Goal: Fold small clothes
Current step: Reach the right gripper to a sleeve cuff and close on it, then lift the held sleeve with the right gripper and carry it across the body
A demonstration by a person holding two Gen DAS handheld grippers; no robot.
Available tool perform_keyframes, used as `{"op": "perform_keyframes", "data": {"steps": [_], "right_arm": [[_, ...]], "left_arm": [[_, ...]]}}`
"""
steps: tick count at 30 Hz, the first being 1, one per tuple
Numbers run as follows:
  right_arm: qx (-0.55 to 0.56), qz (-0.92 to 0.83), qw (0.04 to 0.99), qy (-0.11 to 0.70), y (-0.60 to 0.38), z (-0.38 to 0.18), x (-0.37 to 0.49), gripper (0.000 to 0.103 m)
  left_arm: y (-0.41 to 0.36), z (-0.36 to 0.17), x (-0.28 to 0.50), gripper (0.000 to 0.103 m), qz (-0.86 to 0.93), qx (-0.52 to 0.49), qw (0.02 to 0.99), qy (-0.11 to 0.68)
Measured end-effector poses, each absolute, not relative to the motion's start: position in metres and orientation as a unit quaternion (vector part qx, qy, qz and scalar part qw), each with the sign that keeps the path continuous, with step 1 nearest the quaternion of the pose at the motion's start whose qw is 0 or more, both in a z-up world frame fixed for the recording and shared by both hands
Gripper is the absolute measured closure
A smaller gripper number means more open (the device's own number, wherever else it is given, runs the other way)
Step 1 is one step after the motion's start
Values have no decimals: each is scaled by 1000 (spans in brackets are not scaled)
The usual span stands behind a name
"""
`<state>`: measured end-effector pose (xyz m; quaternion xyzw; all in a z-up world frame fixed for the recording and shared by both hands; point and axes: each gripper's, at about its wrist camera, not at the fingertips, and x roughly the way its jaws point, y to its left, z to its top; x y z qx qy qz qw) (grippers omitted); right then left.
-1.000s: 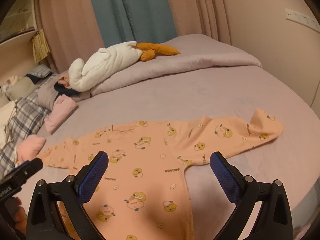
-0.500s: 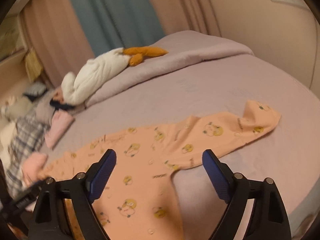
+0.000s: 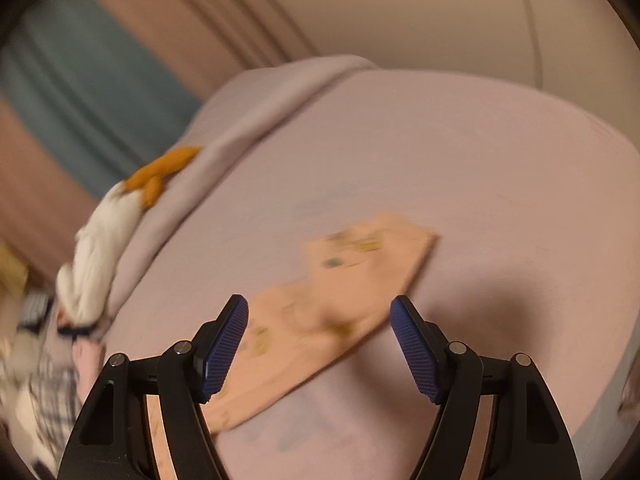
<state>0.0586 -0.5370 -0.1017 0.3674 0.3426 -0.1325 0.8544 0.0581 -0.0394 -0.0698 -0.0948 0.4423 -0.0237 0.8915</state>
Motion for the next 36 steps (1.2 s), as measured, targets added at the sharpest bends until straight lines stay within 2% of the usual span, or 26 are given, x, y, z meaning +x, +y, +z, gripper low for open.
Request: {"op": "perform_keyframes", "data": {"steps": [5, 8, 11, 12, 13, 19, 25, 28, 36], "right_arm": [[433, -154, 816, 351, -572, -140, 71, 39], [479, -126, 801, 336, -580, -153, 77, 50], [497, -109, 797, 324, -583, -156, 86, 74], [499, -109, 798, 319, -582, -154, 88, 90], [495, -111, 805, 306, -582, -151, 89, 96], [437, -127, 866, 208, -574, -106, 52, 96], [394, -210, 844, 298, -571, -139, 49, 96], [408, -217, 834, 301, -570, -146, 47, 96], [313, -176, 904, 233, -527, -57, 49, 96]], "left_arm": [[-41, -73, 62, 21, -17, -90, 890, 447], [-43, -74, 63, 21, -18, -86, 889, 449], [-44, -75, 63, 22, -17, -81, 889, 450], [-44, -76, 63, 23, -17, -79, 889, 450], [-44, -77, 64, 24, -17, -76, 889, 451], [-46, -83, 68, 27, -21, -75, 884, 461], [-45, -85, 71, 27, -27, -85, 880, 467], [-41, -83, 70, 27, -27, -92, 880, 464], [-21, -76, 66, 26, -8, -110, 885, 451]]}}
